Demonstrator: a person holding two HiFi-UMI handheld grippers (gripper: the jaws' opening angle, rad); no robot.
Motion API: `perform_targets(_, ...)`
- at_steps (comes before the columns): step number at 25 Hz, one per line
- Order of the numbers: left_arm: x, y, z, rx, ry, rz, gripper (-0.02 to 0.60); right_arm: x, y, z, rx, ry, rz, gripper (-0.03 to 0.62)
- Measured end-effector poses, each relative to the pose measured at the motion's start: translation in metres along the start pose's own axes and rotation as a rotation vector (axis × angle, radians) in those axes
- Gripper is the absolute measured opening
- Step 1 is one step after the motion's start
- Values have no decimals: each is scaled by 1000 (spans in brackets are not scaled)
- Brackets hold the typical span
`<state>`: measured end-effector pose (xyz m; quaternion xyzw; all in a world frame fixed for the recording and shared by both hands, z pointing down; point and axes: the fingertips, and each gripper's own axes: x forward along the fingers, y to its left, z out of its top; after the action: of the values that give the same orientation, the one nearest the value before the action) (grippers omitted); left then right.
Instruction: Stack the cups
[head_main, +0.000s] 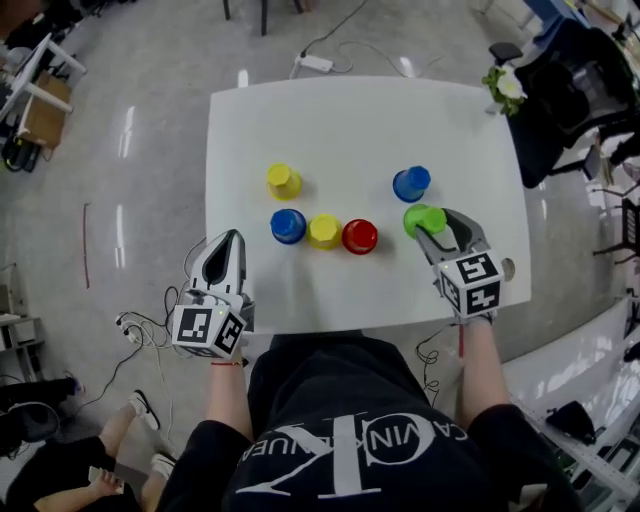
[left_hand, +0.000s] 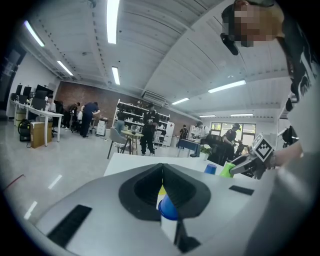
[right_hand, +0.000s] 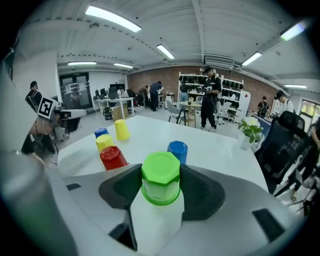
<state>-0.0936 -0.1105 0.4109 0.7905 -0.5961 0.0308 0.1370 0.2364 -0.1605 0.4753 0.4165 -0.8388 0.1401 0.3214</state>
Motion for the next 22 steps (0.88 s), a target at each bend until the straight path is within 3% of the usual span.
perform_targets(11, -2, 25, 7, -32, -12, -11, 5, 3, 84, 97, -139, -73, 161, 244)
perform_targets(22, -7, 55, -3, -85, -6, -12, 5, 41, 173, 128, -223, -35, 322, 245)
